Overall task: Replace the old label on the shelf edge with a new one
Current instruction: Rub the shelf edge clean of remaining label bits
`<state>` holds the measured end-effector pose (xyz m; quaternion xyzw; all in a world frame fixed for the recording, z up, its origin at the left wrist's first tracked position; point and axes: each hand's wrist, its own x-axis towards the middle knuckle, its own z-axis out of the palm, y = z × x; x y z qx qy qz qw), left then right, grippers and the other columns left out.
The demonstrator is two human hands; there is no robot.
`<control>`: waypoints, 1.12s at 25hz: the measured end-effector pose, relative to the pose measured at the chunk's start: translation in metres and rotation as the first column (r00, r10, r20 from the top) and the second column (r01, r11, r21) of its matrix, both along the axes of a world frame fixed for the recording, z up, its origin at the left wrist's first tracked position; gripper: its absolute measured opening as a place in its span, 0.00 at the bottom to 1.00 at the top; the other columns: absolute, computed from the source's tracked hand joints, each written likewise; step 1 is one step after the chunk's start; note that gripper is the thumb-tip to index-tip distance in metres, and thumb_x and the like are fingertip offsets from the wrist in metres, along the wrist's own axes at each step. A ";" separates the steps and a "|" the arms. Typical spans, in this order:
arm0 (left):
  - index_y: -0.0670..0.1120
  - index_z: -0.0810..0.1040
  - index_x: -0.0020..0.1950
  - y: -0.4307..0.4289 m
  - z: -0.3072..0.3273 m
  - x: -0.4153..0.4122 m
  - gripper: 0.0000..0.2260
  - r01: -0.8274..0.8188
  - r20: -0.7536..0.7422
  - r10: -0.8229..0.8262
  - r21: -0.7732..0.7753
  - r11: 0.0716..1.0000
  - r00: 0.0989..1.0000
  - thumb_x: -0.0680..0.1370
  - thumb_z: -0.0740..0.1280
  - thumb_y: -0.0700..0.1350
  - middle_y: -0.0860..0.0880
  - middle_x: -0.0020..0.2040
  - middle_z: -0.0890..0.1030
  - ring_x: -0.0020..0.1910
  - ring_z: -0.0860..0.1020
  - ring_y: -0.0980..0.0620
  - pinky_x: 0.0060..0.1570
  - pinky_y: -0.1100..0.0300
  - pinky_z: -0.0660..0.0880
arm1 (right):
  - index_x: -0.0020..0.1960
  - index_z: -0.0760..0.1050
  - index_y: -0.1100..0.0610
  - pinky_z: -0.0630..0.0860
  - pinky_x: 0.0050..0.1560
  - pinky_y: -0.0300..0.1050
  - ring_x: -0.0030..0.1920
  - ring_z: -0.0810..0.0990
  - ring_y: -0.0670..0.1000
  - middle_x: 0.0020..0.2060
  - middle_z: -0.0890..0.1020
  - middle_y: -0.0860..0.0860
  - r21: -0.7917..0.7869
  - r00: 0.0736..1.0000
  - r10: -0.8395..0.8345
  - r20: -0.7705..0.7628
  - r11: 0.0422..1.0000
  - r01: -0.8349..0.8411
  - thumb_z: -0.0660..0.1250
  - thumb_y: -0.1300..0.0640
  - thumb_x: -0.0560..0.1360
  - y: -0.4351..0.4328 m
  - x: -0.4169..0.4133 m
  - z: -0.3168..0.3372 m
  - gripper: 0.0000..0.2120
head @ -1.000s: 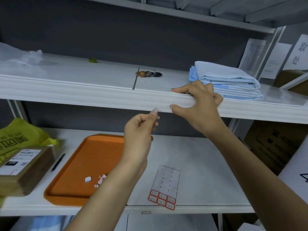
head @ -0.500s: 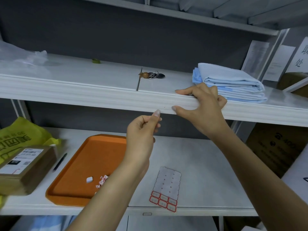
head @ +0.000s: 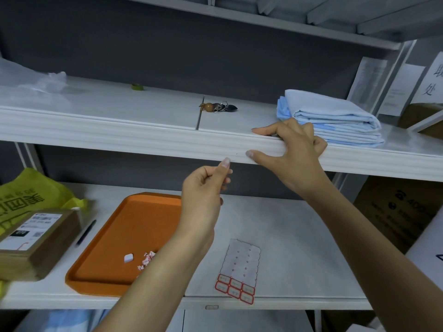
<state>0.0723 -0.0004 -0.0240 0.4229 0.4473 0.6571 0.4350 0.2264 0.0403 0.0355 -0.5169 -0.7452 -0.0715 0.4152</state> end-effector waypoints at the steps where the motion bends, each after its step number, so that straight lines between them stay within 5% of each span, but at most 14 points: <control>1: 0.50 0.82 0.42 0.000 0.000 0.000 0.10 0.000 -0.002 0.000 0.000 1.000 1.000 0.77 0.67 0.55 0.60 0.30 0.79 0.32 0.77 0.67 0.34 0.67 0.74 | 0.55 0.76 0.39 0.51 0.53 0.41 0.57 0.62 0.43 0.51 0.72 0.39 0.000 1.000 0.000 -0.005 1.000 0.000 0.72 0.42 0.69 0.000 0.000 0.000 0.15; 9: 0.50 0.82 0.42 -0.001 0.000 0.000 0.10 0.007 0.009 -0.007 -0.015 1.000 1.000 0.77 0.68 0.55 0.60 0.30 0.79 0.32 0.76 0.67 0.34 0.67 0.74 | 0.54 0.72 0.33 0.49 0.48 0.34 0.53 0.60 0.39 0.47 0.69 0.34 -0.032 0.996 0.084 0.014 0.996 -0.084 0.71 0.50 0.72 -0.002 0.008 0.002 0.16; 15: 0.50 0.82 0.40 0.007 0.009 0.007 0.10 0.060 0.028 -0.059 -0.029 0.998 0.998 0.76 0.69 0.54 0.59 0.29 0.79 0.30 0.75 0.67 0.34 0.66 0.73 | 0.53 0.73 0.36 0.49 0.51 0.39 0.56 0.60 0.42 0.51 0.70 0.39 0.007 0.998 -0.043 0.036 0.999 0.043 0.72 0.42 0.68 0.002 -0.002 -0.001 0.15; 22: 0.50 0.83 0.41 0.006 0.007 0.006 0.10 0.074 0.044 -0.071 -0.052 0.996 0.996 0.76 0.69 0.55 0.59 0.30 0.79 0.30 0.75 0.66 0.34 0.66 0.73 | 0.54 0.70 0.31 0.48 0.51 0.35 0.54 0.60 0.39 0.47 0.68 0.33 -0.031 0.995 0.093 0.029 0.995 -0.093 0.71 0.49 0.72 0.001 0.011 0.002 0.18; 28: 0.52 0.85 0.42 -0.003 0.003 0.000 0.09 0.072 0.039 -0.070 -0.050 0.996 0.997 0.75 0.70 0.55 0.57 0.37 0.85 0.32 0.77 0.68 0.36 0.64 0.72 | 0.52 0.72 0.39 0.51 0.54 0.45 0.56 0.59 0.44 0.50 0.66 0.39 0.046 0.979 -0.205 0.006 0.978 0.204 0.69 0.31 0.64 0.006 -0.016 -0.005 0.22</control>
